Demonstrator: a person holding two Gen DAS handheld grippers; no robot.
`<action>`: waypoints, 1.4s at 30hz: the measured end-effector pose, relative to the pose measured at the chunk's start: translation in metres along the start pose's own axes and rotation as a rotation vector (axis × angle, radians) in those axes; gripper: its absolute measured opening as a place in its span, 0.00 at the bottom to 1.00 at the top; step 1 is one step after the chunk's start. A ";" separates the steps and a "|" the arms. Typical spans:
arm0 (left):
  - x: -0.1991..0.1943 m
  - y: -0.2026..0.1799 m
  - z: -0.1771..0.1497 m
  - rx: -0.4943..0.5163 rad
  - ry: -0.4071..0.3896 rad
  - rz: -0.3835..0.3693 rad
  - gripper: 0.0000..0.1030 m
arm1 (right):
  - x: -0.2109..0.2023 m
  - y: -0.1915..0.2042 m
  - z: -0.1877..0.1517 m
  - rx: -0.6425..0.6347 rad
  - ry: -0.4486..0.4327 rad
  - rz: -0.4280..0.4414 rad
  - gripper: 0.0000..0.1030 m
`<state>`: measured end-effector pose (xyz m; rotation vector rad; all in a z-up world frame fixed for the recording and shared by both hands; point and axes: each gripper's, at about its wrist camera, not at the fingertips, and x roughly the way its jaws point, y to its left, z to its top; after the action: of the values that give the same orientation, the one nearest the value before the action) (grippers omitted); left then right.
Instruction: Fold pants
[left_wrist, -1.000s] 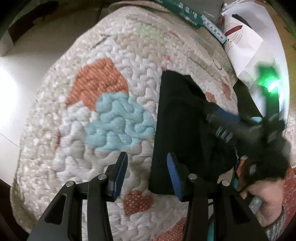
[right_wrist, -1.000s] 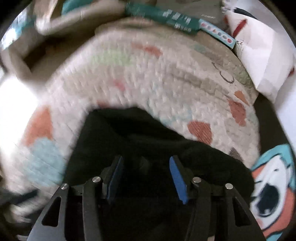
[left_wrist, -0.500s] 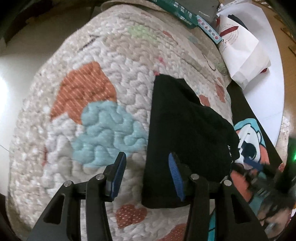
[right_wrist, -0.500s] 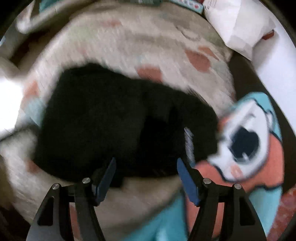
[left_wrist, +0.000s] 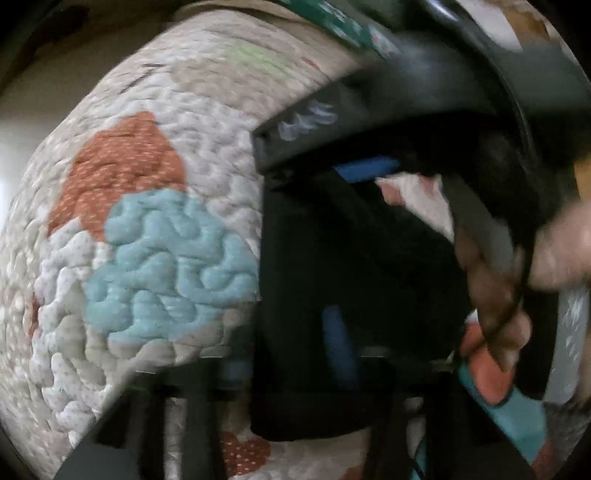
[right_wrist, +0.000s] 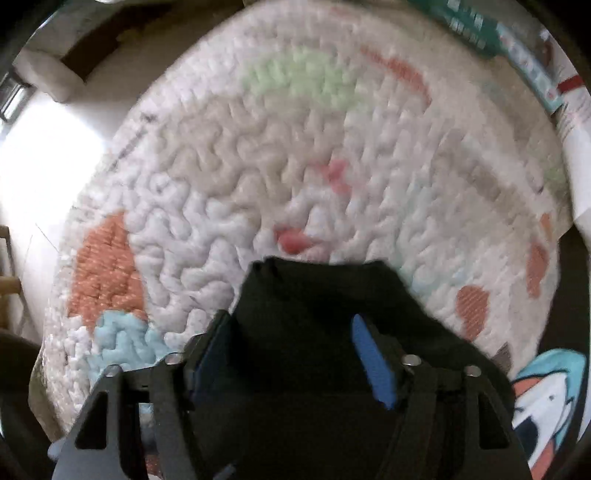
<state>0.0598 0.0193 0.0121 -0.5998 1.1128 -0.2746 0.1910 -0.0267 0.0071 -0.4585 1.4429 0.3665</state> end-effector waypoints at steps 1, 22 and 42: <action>0.002 -0.002 0.000 0.011 0.006 0.008 0.11 | -0.002 -0.002 -0.002 0.015 -0.009 0.023 0.21; -0.057 0.070 0.023 -0.225 -0.069 0.079 0.14 | -0.036 0.070 0.032 -0.031 -0.136 0.181 0.23; -0.098 0.071 0.038 -0.214 -0.181 0.056 0.41 | -0.094 -0.201 -0.225 0.934 -0.553 0.301 0.65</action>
<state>0.0464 0.1368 0.0567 -0.7668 0.9884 -0.0511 0.0899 -0.3113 0.1018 0.5849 0.9857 0.0158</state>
